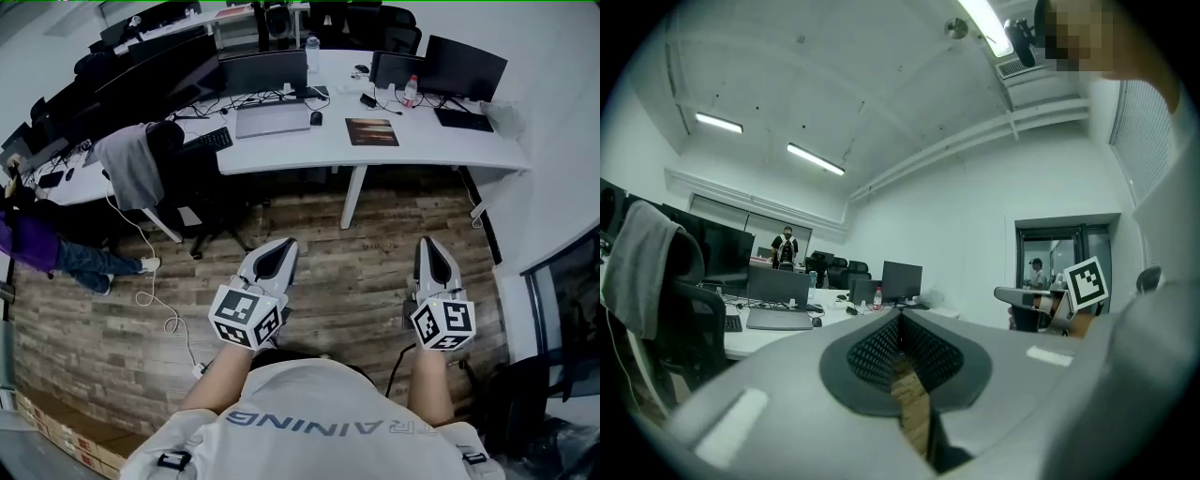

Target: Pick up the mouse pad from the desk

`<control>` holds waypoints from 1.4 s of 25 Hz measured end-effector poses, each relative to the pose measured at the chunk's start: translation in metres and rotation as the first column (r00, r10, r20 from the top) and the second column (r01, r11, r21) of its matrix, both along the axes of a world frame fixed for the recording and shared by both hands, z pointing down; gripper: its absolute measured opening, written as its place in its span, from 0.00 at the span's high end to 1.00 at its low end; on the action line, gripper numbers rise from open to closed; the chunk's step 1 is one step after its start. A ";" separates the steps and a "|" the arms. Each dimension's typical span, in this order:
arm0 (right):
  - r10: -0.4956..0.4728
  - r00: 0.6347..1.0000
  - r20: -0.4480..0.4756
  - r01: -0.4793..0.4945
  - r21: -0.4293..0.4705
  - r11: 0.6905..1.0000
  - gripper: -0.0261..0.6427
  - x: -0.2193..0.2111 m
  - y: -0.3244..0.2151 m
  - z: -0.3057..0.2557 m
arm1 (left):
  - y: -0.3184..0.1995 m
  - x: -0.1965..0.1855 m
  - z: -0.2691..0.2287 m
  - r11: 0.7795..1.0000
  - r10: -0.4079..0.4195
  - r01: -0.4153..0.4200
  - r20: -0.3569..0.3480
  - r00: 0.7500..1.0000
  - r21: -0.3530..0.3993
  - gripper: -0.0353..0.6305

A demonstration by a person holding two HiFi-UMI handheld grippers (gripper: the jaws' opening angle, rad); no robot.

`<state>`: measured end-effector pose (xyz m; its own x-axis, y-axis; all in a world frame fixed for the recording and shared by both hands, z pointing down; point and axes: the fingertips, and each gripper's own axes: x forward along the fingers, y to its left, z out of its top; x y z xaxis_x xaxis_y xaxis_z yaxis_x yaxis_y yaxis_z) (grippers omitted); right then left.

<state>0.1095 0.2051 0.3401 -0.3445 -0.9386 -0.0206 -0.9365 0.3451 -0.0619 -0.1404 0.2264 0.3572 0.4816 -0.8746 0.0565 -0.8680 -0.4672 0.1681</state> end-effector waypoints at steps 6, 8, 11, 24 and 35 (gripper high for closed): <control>-0.015 1.000 -0.015 0.015 0.000 1.000 0.94 0.003 0.005 0.004 | 0.003 0.008 -0.001 1.000 -0.004 0.004 0.006 1.000 0.004 0.95; -0.015 1.000 -0.011 0.015 -0.003 1.000 0.94 0.007 0.006 0.006 | 0.004 0.011 0.002 1.000 -0.006 0.006 0.010 1.000 -0.003 0.95; -0.013 1.000 -0.006 0.013 -0.002 1.000 0.94 0.014 0.007 0.007 | 0.004 0.016 0.002 1.000 -0.007 0.007 0.015 1.000 -0.007 0.95; 0.026 1.000 -0.004 -0.026 -0.033 0.999 0.94 0.049 -0.003 0.019 | -0.020 0.047 0.005 0.999 0.032 -0.032 0.018 0.999 -0.029 0.95; 0.112 0.993 -0.036 -0.115 -0.066 0.991 0.94 0.095 -0.039 0.022 | -0.092 0.095 0.008 0.991 0.130 -0.129 0.000 0.992 -0.031 0.95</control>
